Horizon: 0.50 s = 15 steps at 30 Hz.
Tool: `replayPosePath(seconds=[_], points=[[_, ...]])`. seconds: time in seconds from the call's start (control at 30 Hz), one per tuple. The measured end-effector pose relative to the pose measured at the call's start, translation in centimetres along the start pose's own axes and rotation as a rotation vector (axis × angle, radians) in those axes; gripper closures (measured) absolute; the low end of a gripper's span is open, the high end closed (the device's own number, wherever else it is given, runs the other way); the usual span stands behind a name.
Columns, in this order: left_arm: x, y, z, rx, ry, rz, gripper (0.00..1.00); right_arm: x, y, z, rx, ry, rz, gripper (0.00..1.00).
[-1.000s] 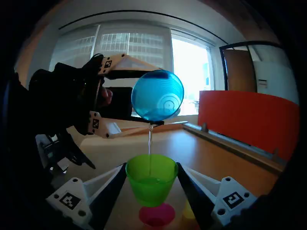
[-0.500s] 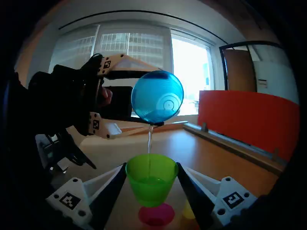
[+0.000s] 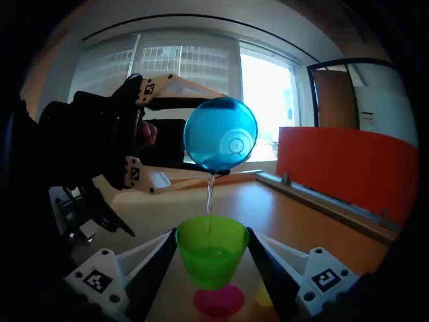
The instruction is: Pour water
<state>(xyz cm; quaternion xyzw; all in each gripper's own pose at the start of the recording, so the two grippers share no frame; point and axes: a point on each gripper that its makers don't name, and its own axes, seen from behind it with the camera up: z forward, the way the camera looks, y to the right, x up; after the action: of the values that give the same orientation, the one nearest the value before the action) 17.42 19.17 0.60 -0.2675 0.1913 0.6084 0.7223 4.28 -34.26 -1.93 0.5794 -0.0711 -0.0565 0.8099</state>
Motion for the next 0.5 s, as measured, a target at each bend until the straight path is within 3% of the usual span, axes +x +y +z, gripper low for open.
replayPosePath(seconds=[0.5], points=[[0.15, -0.06, 0.02, 0.007, 0.001, 0.027, 0.15, 0.12, -0.16, -0.04, 0.003, 0.001, -0.007, 0.06]])
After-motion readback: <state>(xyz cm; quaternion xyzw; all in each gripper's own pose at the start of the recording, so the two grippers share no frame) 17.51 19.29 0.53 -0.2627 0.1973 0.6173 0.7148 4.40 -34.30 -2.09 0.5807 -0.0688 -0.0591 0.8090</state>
